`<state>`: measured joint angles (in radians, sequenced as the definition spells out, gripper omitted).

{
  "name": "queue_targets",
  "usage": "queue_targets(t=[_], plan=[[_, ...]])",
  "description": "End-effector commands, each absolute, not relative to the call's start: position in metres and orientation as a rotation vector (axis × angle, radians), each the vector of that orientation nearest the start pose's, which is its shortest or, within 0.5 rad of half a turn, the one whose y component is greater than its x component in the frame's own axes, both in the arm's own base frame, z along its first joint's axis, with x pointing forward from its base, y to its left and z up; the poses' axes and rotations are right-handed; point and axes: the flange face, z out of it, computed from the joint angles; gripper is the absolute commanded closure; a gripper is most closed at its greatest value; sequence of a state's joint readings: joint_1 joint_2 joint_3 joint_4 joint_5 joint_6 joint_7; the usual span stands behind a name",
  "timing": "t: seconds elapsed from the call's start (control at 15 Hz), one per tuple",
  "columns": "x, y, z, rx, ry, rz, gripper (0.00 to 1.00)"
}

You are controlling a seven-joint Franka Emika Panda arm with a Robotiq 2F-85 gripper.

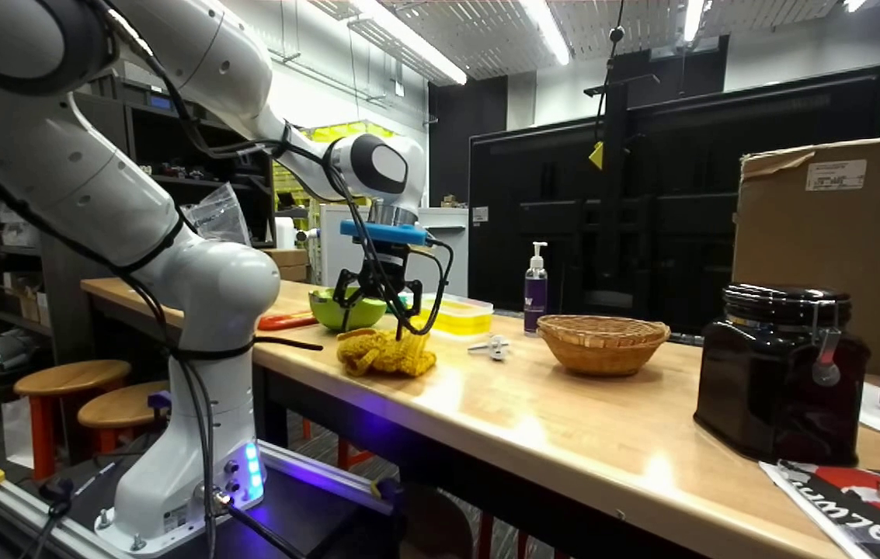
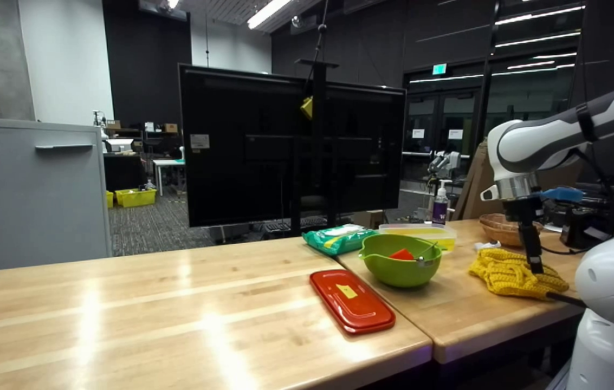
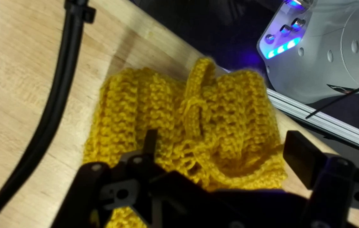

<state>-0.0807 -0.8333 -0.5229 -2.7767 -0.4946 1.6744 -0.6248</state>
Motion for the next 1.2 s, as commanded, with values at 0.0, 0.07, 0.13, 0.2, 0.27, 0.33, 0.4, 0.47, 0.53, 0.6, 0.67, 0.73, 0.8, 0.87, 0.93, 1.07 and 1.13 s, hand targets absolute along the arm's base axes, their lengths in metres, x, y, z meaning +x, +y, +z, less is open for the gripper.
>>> queue_targets(t=[0.0,0.07,0.13,0.2,0.27,0.33,0.4,0.47,0.53,0.6,0.67,0.73,0.8,0.87,0.93,1.07,1.13], plan=[[0.2211,-0.1863,0.3761,-2.965,-0.569,0.484,0.00],[0.2218,-0.1861,0.3745,-2.960,-0.570,0.486,0.00],[0.2221,-0.1855,0.3739,-2.957,-0.570,0.488,0.00],[0.2230,-0.1848,0.3730,-2.955,-0.571,0.488,0.00],[0.2232,-0.1841,0.3728,-2.954,-0.571,0.493,0.24],[0.2240,-0.1836,0.3722,-2.953,-0.576,0.495,0.27],[0.2244,-0.1833,0.3719,-2.953,-0.577,0.495,0.32],[0.2240,-0.1830,0.3719,-2.950,-0.578,0.498,0.39],[0.2244,-0.1832,0.3714,-2.950,-0.580,0.496,0.48],[0.2239,-0.1831,0.3719,-2.949,-0.579,0.497,0.56],[0.2238,-0.1833,0.3720,-2.950,-0.579,0.496,0.63],[0.2239,-0.1833,0.3718,-2.950,-0.580,0.496,0.72],[0.2237,-0.1834,0.3718,-2.950,-0.580,0.499,0.79],[0.2235,-0.1834,0.3717,-2.950,-0.580,0.501,0.87],[0.2235,-0.1836,0.3716,-2.950,-0.581,0.501,0.94],[0.2223,-0.1835,0.3735,-2.954,-0.583,0.505,1.00],[0.2211,-0.1831,0.3752,-2.955,-0.584,0.508,1.00]])
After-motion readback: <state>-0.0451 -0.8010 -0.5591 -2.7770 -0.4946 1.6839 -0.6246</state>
